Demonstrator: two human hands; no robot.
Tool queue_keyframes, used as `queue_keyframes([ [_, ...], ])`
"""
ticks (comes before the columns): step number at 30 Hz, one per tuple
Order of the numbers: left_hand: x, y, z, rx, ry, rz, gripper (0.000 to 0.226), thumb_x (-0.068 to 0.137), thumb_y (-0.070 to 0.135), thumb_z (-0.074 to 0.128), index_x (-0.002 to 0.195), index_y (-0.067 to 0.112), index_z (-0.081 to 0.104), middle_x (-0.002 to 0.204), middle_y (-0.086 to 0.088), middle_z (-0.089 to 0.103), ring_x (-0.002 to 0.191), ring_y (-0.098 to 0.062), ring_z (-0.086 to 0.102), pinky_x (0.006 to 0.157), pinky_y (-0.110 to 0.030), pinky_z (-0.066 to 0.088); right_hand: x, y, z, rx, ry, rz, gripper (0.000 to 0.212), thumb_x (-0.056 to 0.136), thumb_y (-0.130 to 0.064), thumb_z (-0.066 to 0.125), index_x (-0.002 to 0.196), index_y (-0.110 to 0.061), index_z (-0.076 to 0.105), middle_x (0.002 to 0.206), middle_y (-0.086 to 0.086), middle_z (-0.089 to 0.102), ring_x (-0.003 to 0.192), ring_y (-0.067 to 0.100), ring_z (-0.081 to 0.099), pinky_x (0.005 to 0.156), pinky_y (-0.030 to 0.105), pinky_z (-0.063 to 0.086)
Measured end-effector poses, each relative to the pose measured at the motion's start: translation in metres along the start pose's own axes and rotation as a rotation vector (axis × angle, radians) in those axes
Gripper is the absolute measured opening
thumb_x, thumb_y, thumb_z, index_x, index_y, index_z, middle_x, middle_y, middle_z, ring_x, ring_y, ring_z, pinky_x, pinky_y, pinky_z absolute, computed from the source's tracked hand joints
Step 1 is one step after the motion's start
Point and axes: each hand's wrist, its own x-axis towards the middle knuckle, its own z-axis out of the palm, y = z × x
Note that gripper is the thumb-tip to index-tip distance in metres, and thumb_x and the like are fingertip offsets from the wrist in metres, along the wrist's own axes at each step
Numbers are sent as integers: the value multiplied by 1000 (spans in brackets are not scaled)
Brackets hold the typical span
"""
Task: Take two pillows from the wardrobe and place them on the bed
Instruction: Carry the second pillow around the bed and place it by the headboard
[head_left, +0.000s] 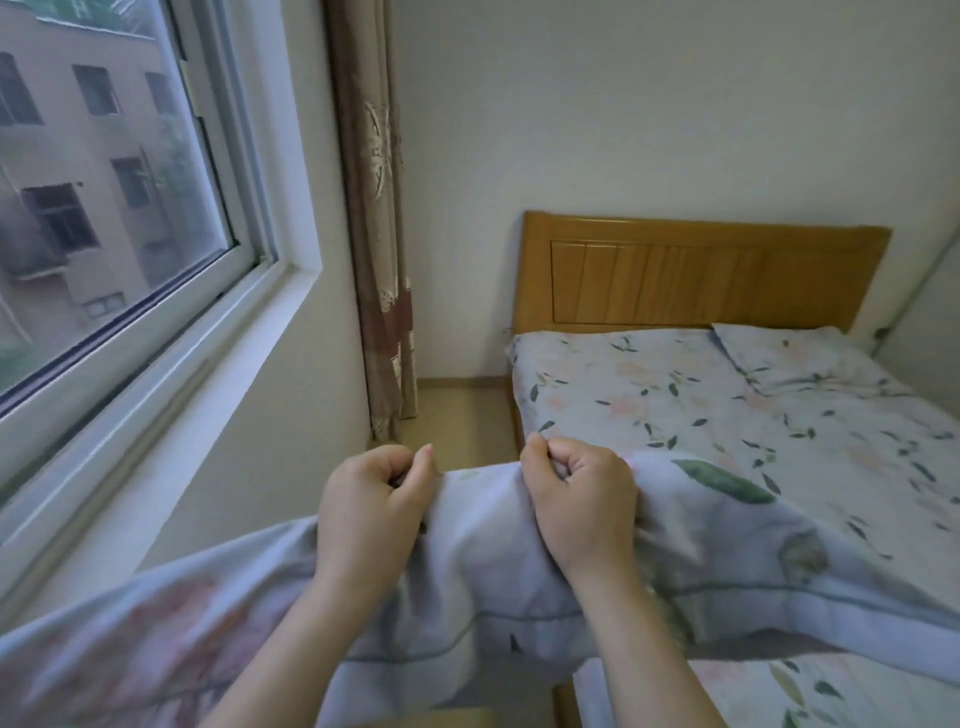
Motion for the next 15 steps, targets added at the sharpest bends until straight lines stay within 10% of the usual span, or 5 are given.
queue_keyframes([
  [15,196,-52,153,-62,-128,18,49,85,30,57,52,10,27,41,3,26,43,-9,25,44,-24,24,179,122,95,-92,92,58,51,86,-32,51,47,-5,33,37,5,32,41,26,32,49,34,35],
])
